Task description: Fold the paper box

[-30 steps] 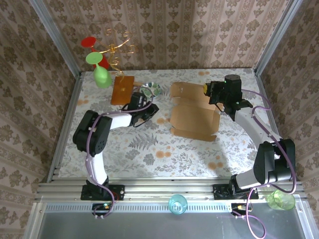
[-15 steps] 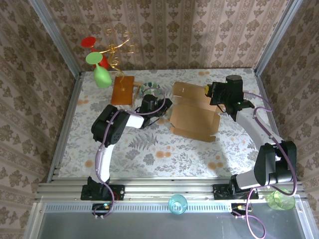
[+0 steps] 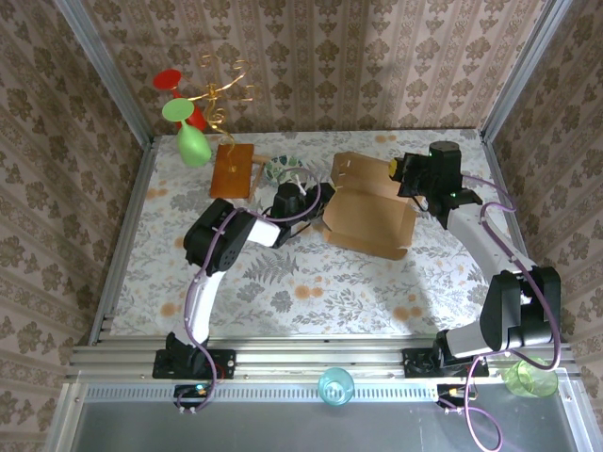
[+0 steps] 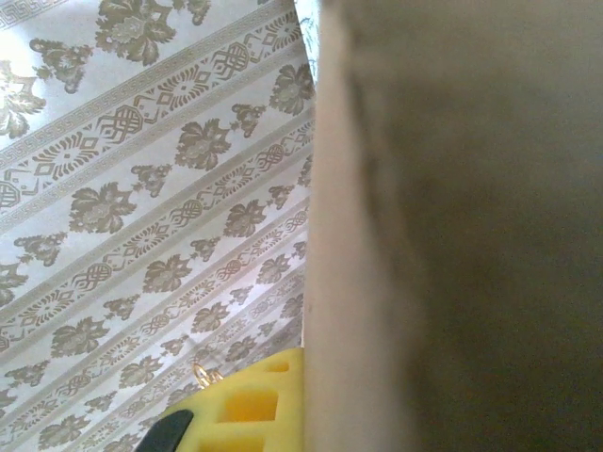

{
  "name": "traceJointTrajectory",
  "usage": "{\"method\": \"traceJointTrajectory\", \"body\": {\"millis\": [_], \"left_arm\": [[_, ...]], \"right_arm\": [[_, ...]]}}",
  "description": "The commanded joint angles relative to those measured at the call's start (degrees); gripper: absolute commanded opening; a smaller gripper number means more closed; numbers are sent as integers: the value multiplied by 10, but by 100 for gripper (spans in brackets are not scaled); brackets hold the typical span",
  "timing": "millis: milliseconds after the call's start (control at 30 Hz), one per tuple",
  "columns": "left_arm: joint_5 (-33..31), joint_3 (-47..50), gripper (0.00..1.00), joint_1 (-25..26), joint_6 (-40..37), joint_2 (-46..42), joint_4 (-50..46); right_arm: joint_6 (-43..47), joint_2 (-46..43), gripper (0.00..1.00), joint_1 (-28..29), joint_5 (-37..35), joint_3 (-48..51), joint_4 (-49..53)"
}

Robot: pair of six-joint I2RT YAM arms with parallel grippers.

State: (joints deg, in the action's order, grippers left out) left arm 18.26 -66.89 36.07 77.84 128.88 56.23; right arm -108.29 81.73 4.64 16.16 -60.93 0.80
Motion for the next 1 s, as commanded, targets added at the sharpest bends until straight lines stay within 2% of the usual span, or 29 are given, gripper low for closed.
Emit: {"method": "traceJointTrajectory", "body": {"millis": [0, 167, 267, 333, 633, 700, 800, 967], "left_arm": [[16, 2, 38, 2, 5, 4, 60], [31, 21, 35, 1, 3, -9, 68], [46, 37, 27, -1, 15, -20, 74], [52, 59, 26, -1, 23, -32, 84], [69, 230, 37, -18, 38, -151, 91], [69, 266, 36, -27, 22, -195, 60], [74, 283, 36, -44, -36, -276, -52], [68, 209, 37, -66, -179, -353, -295]], "right_arm": [[-13, 8, 0, -3, 5, -5, -12], [-8, 12, 0, -13, 11, -8, -5], [11, 17, 0, -21, 14, -15, 2], [29, 23, 0, -25, 19, -18, 3], [123, 61, 0, -28, 54, 7, -56], [140, 62, 0, -29, 64, 16, -76], [176, 71, 0, -28, 87, 25, -108], [208, 96, 0, -27, 139, 40, -143]]}}
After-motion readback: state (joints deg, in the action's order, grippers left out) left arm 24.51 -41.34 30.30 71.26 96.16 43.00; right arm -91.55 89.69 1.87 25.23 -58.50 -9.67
